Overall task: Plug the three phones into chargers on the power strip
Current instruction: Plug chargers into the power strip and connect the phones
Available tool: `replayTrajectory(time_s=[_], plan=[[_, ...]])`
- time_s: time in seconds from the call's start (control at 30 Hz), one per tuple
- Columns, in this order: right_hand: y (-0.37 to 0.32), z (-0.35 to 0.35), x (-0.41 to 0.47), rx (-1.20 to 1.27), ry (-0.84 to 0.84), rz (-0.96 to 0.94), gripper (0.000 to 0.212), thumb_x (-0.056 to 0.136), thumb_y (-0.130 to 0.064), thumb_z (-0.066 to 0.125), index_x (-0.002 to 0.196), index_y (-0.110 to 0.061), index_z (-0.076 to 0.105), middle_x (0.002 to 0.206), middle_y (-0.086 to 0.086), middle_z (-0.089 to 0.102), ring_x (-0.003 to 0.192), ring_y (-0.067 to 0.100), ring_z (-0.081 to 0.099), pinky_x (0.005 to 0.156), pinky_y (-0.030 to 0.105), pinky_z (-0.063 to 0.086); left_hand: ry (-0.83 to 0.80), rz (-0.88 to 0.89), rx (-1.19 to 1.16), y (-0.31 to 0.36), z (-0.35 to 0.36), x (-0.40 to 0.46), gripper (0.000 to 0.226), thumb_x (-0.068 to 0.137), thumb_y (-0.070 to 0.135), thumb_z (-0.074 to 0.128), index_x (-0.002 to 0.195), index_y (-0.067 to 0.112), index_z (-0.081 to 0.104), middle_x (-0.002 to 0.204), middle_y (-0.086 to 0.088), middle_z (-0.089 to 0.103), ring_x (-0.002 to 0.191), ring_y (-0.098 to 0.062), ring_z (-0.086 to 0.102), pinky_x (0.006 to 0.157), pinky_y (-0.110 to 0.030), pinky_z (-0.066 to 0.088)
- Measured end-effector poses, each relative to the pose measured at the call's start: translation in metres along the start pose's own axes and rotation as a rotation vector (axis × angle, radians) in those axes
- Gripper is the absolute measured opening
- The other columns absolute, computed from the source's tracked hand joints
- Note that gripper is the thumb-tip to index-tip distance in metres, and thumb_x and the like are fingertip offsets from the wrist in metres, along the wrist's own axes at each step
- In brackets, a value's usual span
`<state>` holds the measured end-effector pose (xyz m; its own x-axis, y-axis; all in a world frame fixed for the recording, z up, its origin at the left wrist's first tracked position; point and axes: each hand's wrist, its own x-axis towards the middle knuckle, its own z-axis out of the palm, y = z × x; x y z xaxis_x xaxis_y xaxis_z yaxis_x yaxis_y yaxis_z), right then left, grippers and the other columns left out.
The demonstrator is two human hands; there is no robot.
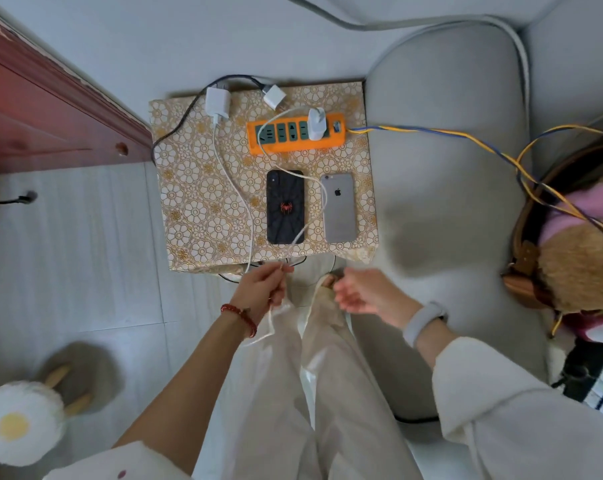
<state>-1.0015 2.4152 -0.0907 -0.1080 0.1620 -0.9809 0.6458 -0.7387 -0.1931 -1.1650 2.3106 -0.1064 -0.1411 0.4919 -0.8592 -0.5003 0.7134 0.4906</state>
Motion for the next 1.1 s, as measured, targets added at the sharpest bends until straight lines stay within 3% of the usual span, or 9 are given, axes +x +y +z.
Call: replayTrajectory(time_s=[0.1,0.2,0.3,0.4,0.57,0.67,0.8,0.93,1.1], plan=[[0.022,0.020,0.001,0.148,-0.362,0.188,0.057,0.096,-0.047,0.028,0.098,0.002,0.058,0.090,0.016,0.065,0.082,0.025,0.063,0.075,0.030,0.054,-0.071,-0.037,-0.390,0.014,0.013,-0.003,0.028,0.095,0.004,0.032,0.082,0.011,0.056,0.057,0.000,0.049,0.038,-0.006,0.043,0.040,-0.017,0.038],[0.024,0.037,0.011,0.605,-0.530,0.265,0.055,0.096,-0.043,0.031,0.118,0.005,0.046,0.106,0.022,0.062,0.096,0.032,0.062,0.086,0.041,0.054,-0.153,-0.051,-0.566,0.023,0.019,-0.008,0.029,0.096,0.008,0.028,0.081,0.013,0.053,0.052,0.004,0.053,0.040,-0.005,0.047,0.044,-0.016,0.043],[0.012,0.045,0.019,1.127,-0.389,0.214,0.037,0.096,-0.024,0.038,0.115,0.007,0.048,0.093,0.020,0.061,0.083,0.027,0.062,0.075,0.037,0.058,-0.162,-0.099,-0.606,0.026,0.016,-0.011,0.028,0.096,0.009,0.027,0.083,0.013,0.051,0.050,0.005,0.052,0.037,-0.003,0.043,0.041,-0.013,0.039],[0.001,0.033,0.019,1.264,-0.189,0.126,0.019,0.093,-0.011,0.035,0.080,-0.006,0.048,0.069,0.008,0.053,0.062,0.016,0.050,0.060,0.026,0.045,-0.058,-0.187,-0.514,0.023,0.009,-0.012,0.025,0.096,0.008,0.029,0.084,0.010,0.051,0.046,0.006,0.050,0.031,-0.001,0.034,0.034,-0.010,0.028],[-0.002,-0.008,0.035,1.186,0.098,-0.039,0.029,0.095,-0.015,0.032,0.067,-0.013,0.041,0.052,-0.002,0.044,0.032,0.006,0.039,0.035,0.016,0.032,0.189,-0.194,0.173,-0.002,-0.003,-0.008,0.025,0.092,0.003,0.037,0.086,0.006,0.061,0.056,-0.002,0.045,0.027,-0.002,0.030,0.032,-0.010,0.023],[-0.009,-0.035,0.039,0.949,0.251,-0.154,0.032,0.094,-0.015,0.033,0.062,-0.019,0.035,0.046,-0.006,0.036,0.024,0.004,0.029,0.027,0.009,0.018,0.186,-0.210,0.564,-0.023,-0.010,-0.010,0.025,0.091,0.007,0.042,0.099,0.001,0.065,0.057,-0.005,0.048,0.034,-0.006,0.041,0.037,-0.014,0.031],[-0.023,-0.047,0.029,0.807,0.272,-0.264,0.028,0.094,-0.015,0.036,0.066,-0.017,0.039,0.052,-0.002,0.036,0.028,0.005,0.031,0.032,0.011,0.017,-0.057,-0.264,1.109,-0.044,0.000,-0.011,0.026,0.092,0.020,0.045,0.106,0.015,0.067,0.099,-0.014,0.071,0.096,-0.026,0.063,0.074,-0.024,0.045],[-0.030,-0.055,0.018,0.645,0.313,-0.372,0.019,0.090,-0.015,0.042,0.078,-0.016,0.057,0.054,-0.003,0.039,0.036,0.007,0.036,0.036,0.016,0.026,-0.091,-0.275,1.273,-0.054,0.013,0.001,0.031,0.093,0.021,0.041,0.117,0.021,0.061,0.127,-0.011,0.059,0.117,-0.029,0.053,0.097,-0.030,0.041],[-0.015,-0.055,0.022,0.305,0.330,-0.407,0.025,0.087,0.003,0.035,0.095,-0.012,0.054,0.057,0.002,0.042,0.031,0.003,0.042,0.038,0.017,0.037,0.177,-0.180,1.172,-0.040,0.028,0.019,0.041,0.091,0.024,0.041,0.130,0.013,0.047,0.136,-0.018,0.044,0.122,-0.036,0.045,0.102,-0.045,0.040]])
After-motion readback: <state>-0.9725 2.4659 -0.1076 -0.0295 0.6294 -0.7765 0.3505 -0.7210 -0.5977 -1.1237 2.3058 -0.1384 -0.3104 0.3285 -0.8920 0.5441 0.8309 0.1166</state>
